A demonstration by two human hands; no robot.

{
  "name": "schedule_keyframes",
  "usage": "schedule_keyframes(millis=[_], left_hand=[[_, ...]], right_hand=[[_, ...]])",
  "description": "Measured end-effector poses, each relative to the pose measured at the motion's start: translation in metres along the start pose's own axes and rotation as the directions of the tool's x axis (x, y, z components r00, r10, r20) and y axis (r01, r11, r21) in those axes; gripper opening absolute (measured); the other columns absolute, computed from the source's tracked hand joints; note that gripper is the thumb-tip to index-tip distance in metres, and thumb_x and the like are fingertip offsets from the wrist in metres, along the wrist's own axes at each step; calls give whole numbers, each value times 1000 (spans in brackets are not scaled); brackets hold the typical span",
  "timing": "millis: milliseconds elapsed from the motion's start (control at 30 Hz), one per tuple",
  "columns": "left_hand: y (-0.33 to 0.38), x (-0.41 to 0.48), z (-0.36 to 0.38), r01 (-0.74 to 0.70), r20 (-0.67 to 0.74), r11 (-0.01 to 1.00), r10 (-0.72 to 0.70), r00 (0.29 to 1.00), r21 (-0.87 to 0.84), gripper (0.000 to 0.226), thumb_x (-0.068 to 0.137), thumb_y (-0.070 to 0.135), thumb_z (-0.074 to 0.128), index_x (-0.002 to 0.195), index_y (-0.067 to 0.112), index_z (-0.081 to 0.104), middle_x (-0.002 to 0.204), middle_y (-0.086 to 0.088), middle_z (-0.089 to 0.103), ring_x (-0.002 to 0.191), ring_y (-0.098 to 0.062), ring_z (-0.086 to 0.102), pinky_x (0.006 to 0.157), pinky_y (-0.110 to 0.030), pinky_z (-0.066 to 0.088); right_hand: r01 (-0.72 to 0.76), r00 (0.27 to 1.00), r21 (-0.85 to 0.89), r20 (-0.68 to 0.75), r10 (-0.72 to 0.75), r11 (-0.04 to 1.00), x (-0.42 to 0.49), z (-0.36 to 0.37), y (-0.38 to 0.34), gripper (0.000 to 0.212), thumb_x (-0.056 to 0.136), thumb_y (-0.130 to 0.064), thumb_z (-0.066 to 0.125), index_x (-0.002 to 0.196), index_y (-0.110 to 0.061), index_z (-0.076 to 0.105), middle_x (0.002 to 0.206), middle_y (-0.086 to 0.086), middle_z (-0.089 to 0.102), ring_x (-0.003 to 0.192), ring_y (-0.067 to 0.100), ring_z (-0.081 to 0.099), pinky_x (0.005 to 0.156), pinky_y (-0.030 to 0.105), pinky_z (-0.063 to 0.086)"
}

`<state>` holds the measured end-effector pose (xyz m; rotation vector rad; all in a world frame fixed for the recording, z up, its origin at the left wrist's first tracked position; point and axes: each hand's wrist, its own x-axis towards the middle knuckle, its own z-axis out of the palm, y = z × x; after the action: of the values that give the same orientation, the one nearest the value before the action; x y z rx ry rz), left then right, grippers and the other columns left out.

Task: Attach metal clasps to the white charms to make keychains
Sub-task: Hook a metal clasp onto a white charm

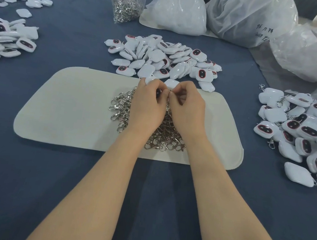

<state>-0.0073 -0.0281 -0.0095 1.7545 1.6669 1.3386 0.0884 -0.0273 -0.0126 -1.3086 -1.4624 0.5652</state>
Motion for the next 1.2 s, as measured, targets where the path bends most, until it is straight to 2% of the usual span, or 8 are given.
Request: schedule_keyframes(millis=[133, 200, 300, 433, 567, 767, 1067, 1200], left_hand=[[4, -1, -7, -48, 45, 996, 51, 998, -75, 22, 94, 15, 50, 115, 19, 56, 102, -3, 57, 73, -4, 54, 72, -17, 43], [6, -3, -10, -17, 84, 987, 31, 996, -161, 37, 93, 13, 47, 128, 23, 40, 86, 5, 56, 58, 0, 52, 60, -14, 41], [10, -4, -11, 115, 202, 955, -60, 978, -272, 34, 93, 12, 46, 121, 21, 27, 79, 6, 52, 69, -24, 62, 65, -32, 49], [8, -2, -10, 96, 242, 975, -45, 969, -202, 23, 94, 18, 50, 112, 19, 36, 94, 1, 57, 81, -24, 65, 70, -30, 48], [2, -2, -10, 61, 212, 987, -28, 977, -151, 23, 93, 24, 55, 115, 22, 48, 88, 15, 55, 69, -2, 55, 57, -5, 38], [3, -2, -9, 38, 195, 988, -7, 981, -152, 19, 95, 20, 50, 114, 22, 49, 90, 11, 56, 66, -7, 55, 59, -12, 39], [3, -3, -7, 6, 185, 988, 23, 982, -156, 17, 96, 15, 48, 113, 16, 47, 71, 10, 51, 51, 7, 46, 53, -8, 36], [2, -2, -6, 6, 188, 988, 23, 982, -152, 15, 96, 15, 47, 112, 16, 45, 67, 7, 50, 50, 4, 46, 53, -10, 37]], right_hand=[[-13, 998, -11, -61, 13, 1000, 2, -4, 2, 13, 86, -3, 58, 84, -15, 52, 72, -14, 54, 64, -2, 51, 64, 9, 41], [-31, 996, -15, -88, 30, 999, 4, -7, 4, 13, 87, -4, 58, 85, -16, 53, 72, -15, 54, 64, -8, 50, 64, 8, 41], [-46, 994, -27, -105, 43, 999, 6, -9, 6, 13, 87, -5, 57, 84, -17, 53, 72, -16, 54, 63, -9, 50, 64, 8, 41], [-38, 994, -54, -103, 32, 998, 4, -8, 6, 14, 87, -4, 56, 84, -17, 52, 71, -15, 54, 63, -8, 51, 61, 7, 41], [-35, 995, -73, -99, 27, 997, 4, -8, 5, 13, 87, -4, 55, 85, -16, 52, 71, -15, 54, 63, -3, 51, 61, 10, 41], [-31, 994, -85, -109, 22, 996, 3, -8, 4, 12, 88, -3, 55, 86, -15, 52, 73, -12, 54, 68, 8, 52, 65, 17, 43], [-24, 996, -112, -87, 15, 993, 2, -5, 4, 14, 88, -1, 54, 86, -15, 51, 73, -9, 54, 68, 10, 52, 64, 14, 40], [-11, 997, -130, -80, 1, 991, 1, -4, 2, 12, 89, -2, 54, 86, -13, 51, 78, -2, 57, 73, 17, 55, 67, 22, 43]])
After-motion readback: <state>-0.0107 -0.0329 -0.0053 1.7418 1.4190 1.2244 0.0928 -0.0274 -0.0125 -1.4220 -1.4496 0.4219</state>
